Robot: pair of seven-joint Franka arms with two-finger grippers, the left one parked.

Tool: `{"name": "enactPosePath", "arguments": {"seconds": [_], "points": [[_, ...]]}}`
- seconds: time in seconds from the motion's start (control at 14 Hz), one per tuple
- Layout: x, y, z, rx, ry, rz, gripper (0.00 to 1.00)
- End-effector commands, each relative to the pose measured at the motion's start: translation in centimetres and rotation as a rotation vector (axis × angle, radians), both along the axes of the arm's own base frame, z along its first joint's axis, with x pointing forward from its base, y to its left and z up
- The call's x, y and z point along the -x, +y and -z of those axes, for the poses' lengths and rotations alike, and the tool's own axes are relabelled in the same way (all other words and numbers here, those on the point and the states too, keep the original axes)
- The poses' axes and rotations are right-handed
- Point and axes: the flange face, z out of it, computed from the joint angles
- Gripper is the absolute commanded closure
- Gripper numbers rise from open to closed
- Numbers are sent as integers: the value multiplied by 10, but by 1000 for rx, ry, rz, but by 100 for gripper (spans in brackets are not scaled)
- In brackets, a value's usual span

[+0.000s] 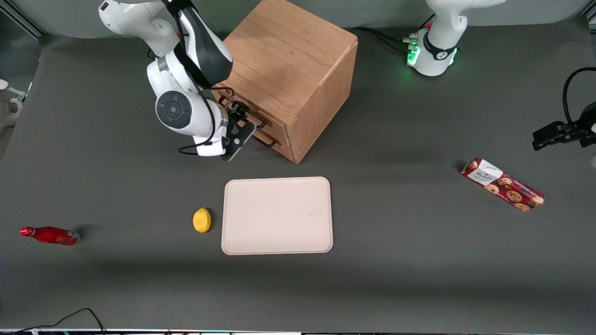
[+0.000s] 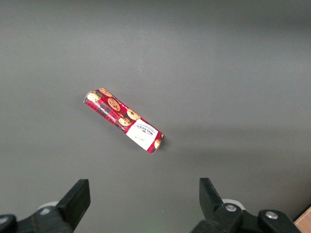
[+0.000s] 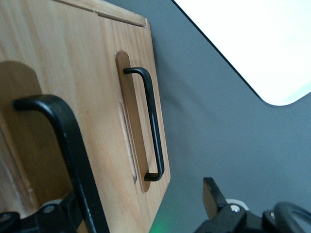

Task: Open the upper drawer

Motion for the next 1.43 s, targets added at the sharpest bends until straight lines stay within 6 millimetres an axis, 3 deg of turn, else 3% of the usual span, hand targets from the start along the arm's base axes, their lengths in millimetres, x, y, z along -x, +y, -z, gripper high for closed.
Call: {"name": "enactPosePath", "arguments": {"seconds": [0.0,0.64,1.0,1.36], "points": [[-3,-6,-3,-37,-14,-42,0],[-37,-43,9,-76,-27,-103,0],[-72,-74,14,-94,-47,-122,0],[-93,-96,13,-106,-70,-122,0]]}}
